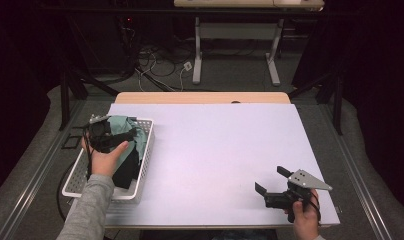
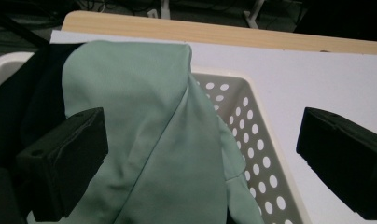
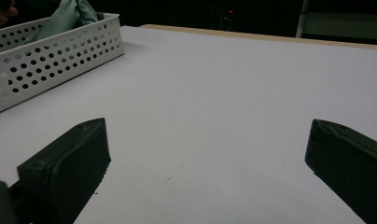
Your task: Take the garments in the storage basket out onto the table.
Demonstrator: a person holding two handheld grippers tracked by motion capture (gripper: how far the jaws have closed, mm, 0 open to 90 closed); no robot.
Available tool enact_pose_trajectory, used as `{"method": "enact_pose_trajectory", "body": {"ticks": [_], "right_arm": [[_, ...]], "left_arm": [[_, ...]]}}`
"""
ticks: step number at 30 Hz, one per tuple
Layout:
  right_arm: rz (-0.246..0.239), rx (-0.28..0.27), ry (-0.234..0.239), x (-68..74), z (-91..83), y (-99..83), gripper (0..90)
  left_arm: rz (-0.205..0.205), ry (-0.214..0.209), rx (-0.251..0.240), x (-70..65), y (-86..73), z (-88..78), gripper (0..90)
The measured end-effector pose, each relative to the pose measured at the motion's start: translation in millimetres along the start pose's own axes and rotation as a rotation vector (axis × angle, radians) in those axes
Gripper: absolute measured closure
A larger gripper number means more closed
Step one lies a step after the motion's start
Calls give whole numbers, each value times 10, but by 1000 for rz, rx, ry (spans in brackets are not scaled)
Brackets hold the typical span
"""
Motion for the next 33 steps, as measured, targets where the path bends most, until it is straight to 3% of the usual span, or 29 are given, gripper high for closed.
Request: {"method": "enact_pose_trajectory", "body": {"ticks": [17, 33], "right_arm": [[23, 5, 10, -3, 6, -11, 0], [24, 8, 12, -11, 8, -18, 0]], "left_arm": [[9, 24, 41, 50, -122, 105, 19], [34, 32, 121, 78, -292, 199, 19]]}}
Point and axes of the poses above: each handheld gripper's, and its own axes: z roughly forward along the jaws, y roughly out of its top, x roughly to its left, the point moved 10 cm from there along z, roughly forward along the jaws, and after that the axes turned 11 degrees about -x, right-handed, at the moved point
